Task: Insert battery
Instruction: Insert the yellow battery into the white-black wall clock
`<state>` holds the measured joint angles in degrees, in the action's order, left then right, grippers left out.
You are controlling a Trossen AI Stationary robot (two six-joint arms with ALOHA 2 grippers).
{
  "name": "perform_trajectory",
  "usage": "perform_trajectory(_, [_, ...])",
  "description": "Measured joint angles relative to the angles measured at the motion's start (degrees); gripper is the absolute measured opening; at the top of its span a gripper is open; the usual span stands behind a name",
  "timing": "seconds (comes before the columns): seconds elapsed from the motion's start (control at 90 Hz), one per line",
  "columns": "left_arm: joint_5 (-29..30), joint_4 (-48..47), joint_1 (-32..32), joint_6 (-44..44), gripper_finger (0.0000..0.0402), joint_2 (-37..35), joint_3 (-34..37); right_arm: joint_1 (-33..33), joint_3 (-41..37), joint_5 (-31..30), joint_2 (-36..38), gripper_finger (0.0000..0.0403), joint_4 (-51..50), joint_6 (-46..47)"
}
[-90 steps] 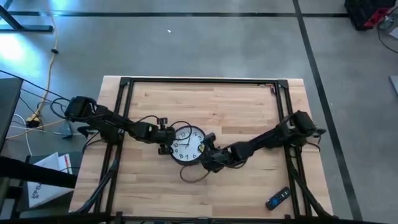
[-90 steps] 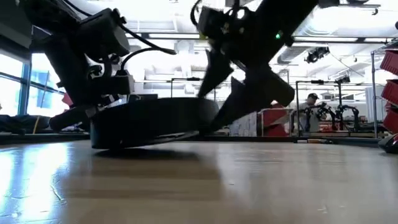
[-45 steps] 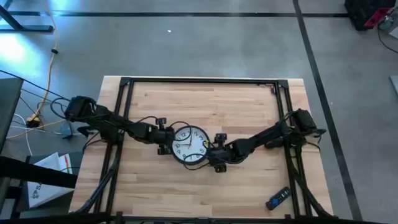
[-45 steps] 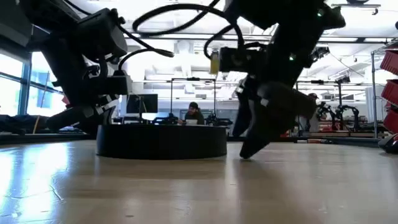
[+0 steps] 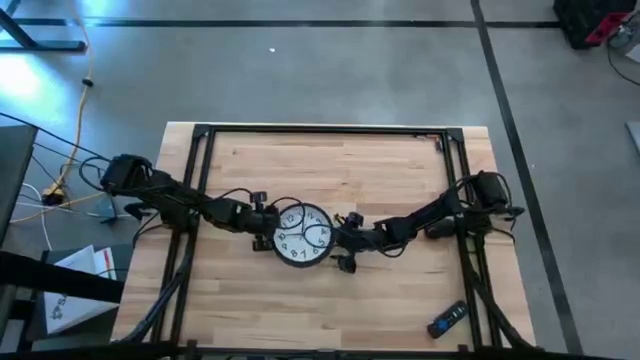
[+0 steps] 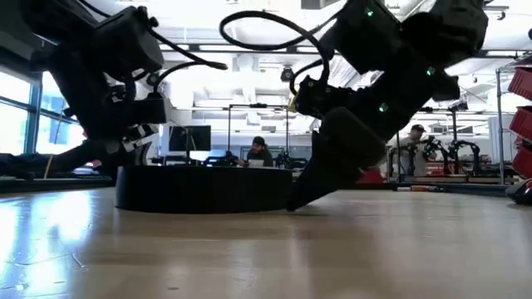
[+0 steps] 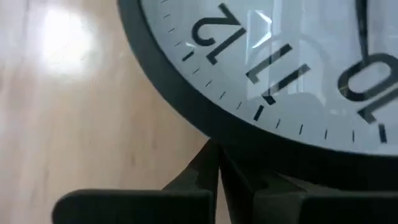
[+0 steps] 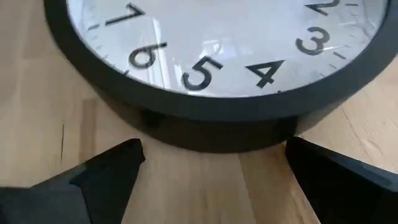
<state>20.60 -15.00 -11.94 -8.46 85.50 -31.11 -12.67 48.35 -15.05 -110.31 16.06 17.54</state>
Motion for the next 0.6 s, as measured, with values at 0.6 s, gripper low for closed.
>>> perform_trajectory(0.6, [-1.6,-2.0,-1.4,-4.0,0.0,-5.6,0.5,-0.2,-0.9,0.2,-0.5,0.0376,8.1,9.3])
